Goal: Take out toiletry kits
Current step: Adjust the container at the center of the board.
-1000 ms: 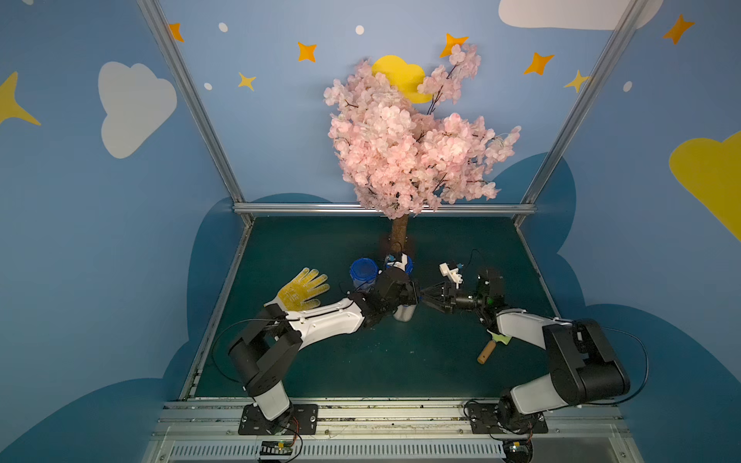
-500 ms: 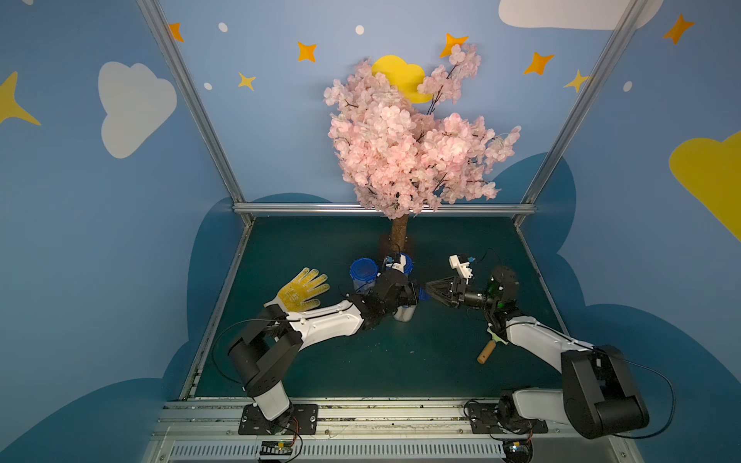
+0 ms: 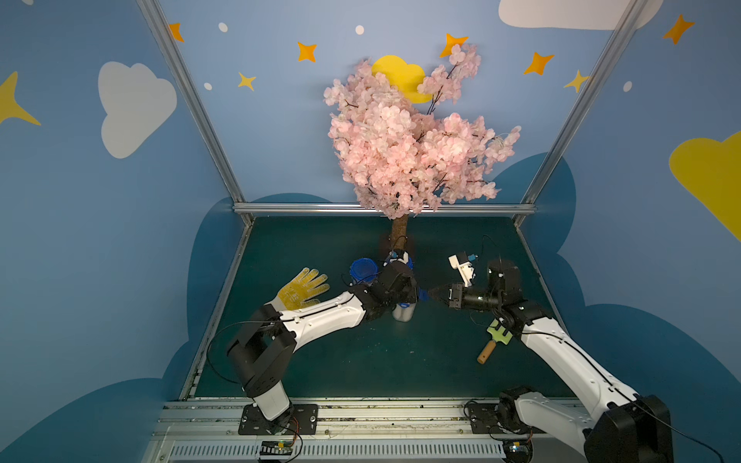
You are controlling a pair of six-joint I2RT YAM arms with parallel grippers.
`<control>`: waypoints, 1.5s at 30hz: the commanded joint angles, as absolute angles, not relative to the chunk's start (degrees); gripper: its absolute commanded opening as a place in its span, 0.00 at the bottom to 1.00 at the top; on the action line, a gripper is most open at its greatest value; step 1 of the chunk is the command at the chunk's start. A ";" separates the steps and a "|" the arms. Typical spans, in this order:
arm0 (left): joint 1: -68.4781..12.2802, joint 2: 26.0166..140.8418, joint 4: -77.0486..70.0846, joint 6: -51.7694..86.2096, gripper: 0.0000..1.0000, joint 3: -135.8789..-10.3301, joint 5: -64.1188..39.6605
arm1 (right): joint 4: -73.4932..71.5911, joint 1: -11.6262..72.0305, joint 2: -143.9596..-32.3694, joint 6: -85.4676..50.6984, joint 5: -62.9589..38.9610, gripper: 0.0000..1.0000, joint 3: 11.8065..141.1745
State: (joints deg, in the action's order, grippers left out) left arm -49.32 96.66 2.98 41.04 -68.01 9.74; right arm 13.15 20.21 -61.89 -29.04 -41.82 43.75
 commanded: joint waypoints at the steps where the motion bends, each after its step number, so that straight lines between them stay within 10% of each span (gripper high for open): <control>1: -48.19 97.27 17.66 36.87 0.02 -69.93 10.98 | 27.55 22.97 -60.97 -21.97 -32.04 0.00 47.55; 45: -48.56 86.03 14.90 28.92 0.02 -66.09 18.59 | 40.42 26.43 -100.96 -14.14 -16.73 0.00 85.83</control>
State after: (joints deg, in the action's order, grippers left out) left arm -48.31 84.93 15.09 30.33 -63.99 17.89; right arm 39.22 26.55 -100.62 -15.27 -16.82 84.68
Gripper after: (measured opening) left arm 0.047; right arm 0.048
